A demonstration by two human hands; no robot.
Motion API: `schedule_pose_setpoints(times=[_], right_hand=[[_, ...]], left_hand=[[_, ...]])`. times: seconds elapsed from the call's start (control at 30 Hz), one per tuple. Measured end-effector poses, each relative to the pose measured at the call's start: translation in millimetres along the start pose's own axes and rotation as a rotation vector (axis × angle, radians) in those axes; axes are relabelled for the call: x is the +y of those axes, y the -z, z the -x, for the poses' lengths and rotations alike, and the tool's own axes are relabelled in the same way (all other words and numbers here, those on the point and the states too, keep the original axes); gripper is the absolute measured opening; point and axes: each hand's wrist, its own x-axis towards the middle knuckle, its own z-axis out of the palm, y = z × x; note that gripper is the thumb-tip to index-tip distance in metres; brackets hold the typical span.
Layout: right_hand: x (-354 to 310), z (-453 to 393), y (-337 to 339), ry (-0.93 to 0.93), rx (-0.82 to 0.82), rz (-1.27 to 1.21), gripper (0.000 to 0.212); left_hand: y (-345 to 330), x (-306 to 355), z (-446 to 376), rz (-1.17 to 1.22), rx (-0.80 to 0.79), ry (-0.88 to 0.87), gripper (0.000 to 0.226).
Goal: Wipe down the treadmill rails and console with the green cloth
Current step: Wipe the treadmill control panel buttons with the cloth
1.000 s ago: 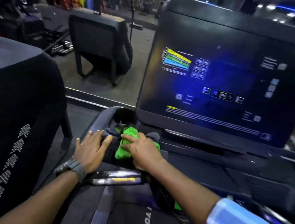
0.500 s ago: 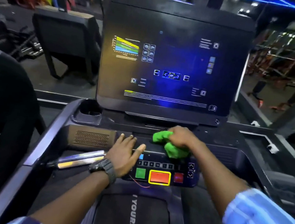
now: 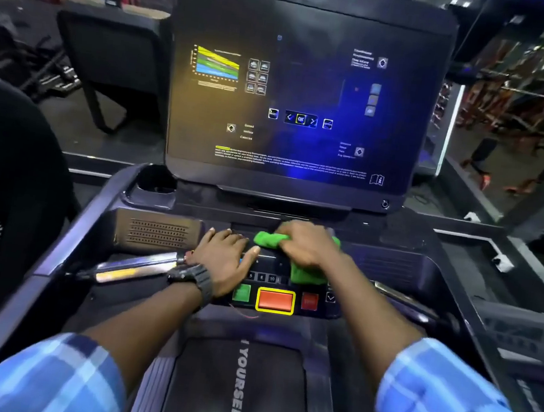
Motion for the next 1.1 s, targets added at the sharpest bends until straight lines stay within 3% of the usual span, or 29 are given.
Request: schedule_pose_setpoints(times=[0.1,0.2,0.3,0.37,0.47,0.53,0.63,0.7,0.77,0.83,0.93,1.0,1.1], right_hand=[[0.0,24.1,-16.1,0.187,0.122,0.024,0.050],[54.3,54.6,-27.1,0.269,0.208,-0.029,0.051],[89.8,57.9,-30.0,0.058,0.308,-0.011,0.052],[74.1,47.0,-31.5,-0.104,0.373,-0.040,0.054],[44.4,54.1,-43.9,-0.001,0.418,0.053,0.057],[58.9,73.4,-55.5,0.055,0.434,0.081,0.054],[114.8,84.7,-61.2,-0.215,0.452,-0.100,0.062],[131.3,78.0,-59.6,-0.354,0.370,-0.156,0.071],[127.5,73.4,-59.2,-0.381,0.356,-0.141,0.056],[124.2,79.9,-64.5,-0.372,0.441,-0.112,0.044],[137.5,112.7,-89.9,-0.311,0.554,-0.021,0.048],[168.3,134.6,-104.0,-0.415,0.583,0.041,0.050],[205.2,139.4,-105.7,-0.659,0.499,0.158,0.047]], left_hand=[[4.4,0.3,0.9,0.034,-0.018,-0.026,0.058],[9.0,1.2,1.8,0.031,-0.050,-0.046,0.055],[9.3,9.5,-2.1,0.024,-0.050,-0.072,0.055],[8.6,23.2,-8.8,0.046,-0.047,-0.099,0.060],[5.0,53.5,-23.5,0.135,-0.050,-0.183,0.067],[1.2,68.6,-29.6,0.206,-0.066,-0.217,0.065],[-2.1,92.4,-34.7,0.201,-0.073,-0.282,0.061],[-5.5,110.7,-36.9,0.199,-0.100,-0.322,0.061],[-9.1,127.2,-40.6,0.203,-0.139,-0.343,0.056],[-10.0,139.2,-45.6,0.224,-0.171,-0.342,0.054],[-9.6,151.3,-52.8,0.244,-0.164,-0.398,0.059],[-10.6,158.1,-59.5,0.228,-0.153,-0.460,0.070],[-19.2,169.1,-71.0,0.220,-0.162,-0.490,0.078]])
